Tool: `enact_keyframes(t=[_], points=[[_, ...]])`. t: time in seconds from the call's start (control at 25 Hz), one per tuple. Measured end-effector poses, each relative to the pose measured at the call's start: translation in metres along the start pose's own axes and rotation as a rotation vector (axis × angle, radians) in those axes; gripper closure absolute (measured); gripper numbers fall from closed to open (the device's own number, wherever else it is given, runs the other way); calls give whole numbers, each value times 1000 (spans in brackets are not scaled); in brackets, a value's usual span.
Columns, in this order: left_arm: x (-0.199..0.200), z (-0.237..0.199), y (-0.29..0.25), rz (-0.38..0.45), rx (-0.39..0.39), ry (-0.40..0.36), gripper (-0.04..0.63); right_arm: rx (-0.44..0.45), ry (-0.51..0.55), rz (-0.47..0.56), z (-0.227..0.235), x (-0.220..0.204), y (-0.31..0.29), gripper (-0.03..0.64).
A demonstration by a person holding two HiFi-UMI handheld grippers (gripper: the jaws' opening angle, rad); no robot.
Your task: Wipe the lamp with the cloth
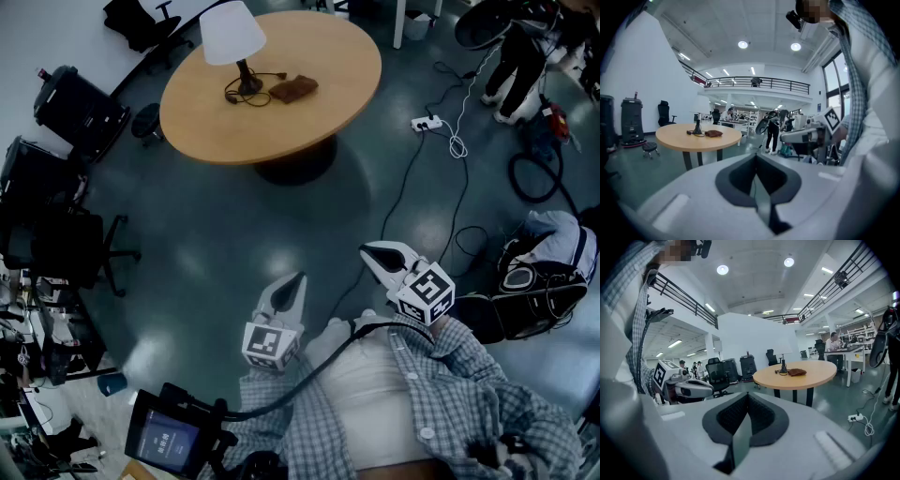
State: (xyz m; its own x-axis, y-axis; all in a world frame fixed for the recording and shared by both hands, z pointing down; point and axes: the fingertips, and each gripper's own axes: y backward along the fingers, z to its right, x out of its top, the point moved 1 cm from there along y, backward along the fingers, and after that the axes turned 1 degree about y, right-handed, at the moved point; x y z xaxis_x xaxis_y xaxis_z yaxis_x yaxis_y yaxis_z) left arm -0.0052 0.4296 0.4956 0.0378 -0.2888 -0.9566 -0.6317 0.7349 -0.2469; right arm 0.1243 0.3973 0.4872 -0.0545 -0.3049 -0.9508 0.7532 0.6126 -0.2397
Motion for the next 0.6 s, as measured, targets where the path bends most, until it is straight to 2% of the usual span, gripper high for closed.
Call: enact_keyframes(t=[0.36, 0.6], points=[[11, 6, -5, -21, 4, -3, 592, 9, -16, 1, 0, 3, 3, 614], [4, 12, -7, -32, 14, 5, 592, 17, -18, 0, 5, -1, 9, 614]])
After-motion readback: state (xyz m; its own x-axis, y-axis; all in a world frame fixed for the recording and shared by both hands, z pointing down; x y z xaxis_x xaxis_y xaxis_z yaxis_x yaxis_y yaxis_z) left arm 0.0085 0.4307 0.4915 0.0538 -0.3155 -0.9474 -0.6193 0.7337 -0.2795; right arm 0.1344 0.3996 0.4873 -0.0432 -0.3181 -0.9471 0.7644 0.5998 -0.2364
